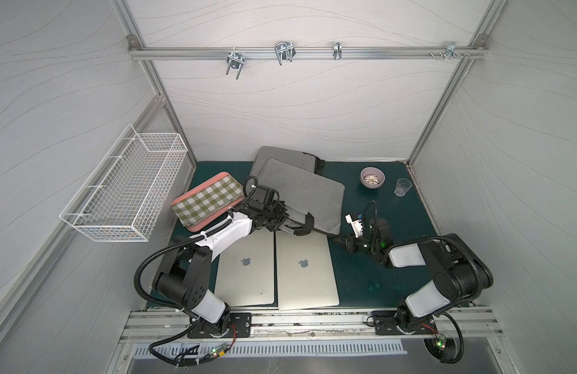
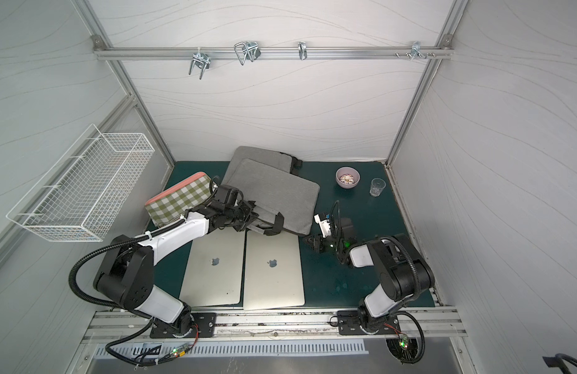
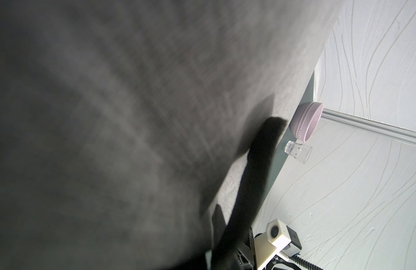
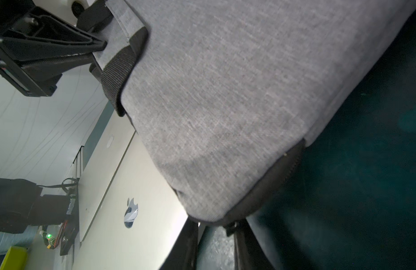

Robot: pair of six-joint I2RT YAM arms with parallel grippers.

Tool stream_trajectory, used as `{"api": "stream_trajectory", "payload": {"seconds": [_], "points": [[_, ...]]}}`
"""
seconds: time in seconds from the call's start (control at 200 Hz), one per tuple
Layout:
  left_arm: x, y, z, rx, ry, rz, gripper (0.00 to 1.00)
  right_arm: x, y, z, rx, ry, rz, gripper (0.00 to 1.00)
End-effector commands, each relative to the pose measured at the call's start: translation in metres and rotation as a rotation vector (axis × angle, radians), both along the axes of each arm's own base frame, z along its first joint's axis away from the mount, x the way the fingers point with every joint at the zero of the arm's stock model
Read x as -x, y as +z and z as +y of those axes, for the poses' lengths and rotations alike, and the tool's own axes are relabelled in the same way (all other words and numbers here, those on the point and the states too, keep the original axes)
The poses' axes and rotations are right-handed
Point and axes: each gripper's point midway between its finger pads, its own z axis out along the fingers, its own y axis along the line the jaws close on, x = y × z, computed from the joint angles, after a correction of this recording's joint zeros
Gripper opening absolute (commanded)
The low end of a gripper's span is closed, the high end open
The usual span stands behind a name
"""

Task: Open the zippered laptop bag and take out the laptop
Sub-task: Unzip the zipper on the zippered laptop bag.

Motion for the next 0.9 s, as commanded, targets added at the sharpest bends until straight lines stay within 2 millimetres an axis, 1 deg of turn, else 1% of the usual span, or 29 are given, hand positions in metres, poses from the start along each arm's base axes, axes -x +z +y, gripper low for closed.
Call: {"api": "stream_trajectory", "payload": {"seconds": [0.0,0.195,0.305,0.365,0.495,0.625,0.825,0.895], "points": [[-0.021,0.024,-0.006,0.040,0.009,-0.078,0.00,-0.006,-0.007,-0.001,0.048,-0.016,-0.026,0.28],[-0.023,0.024,-0.007,0.041,0.006,-0.078,0.00,-0.009,-0.013,-0.001,0.076,-0.045,-0.034,0.26],[-0.023,0.024,-0.008,0.042,0.004,-0.078,0.00,-0.011,-0.012,-0.001,0.070,-0.049,-0.045,0.23],[-0.023,0.024,-0.008,0.042,0.003,-0.077,0.00,-0.012,-0.009,0.000,0.066,-0.046,-0.055,0.20],[-0.024,0.023,-0.009,0.042,0.001,-0.074,0.00,-0.010,-0.005,0.001,0.058,-0.033,-0.064,0.08],[-0.025,0.022,-0.009,0.042,0.000,-0.072,0.00,-0.006,0.002,0.002,0.065,-0.019,-0.085,0.00],[-0.026,0.021,-0.008,0.037,0.012,-0.070,0.00,0.003,0.008,-0.002,0.092,-0.015,-0.097,0.00],[-0.026,0.020,-0.006,0.034,0.025,-0.070,0.00,0.008,0.012,0.000,0.105,-0.004,-0.104,0.00]]}}
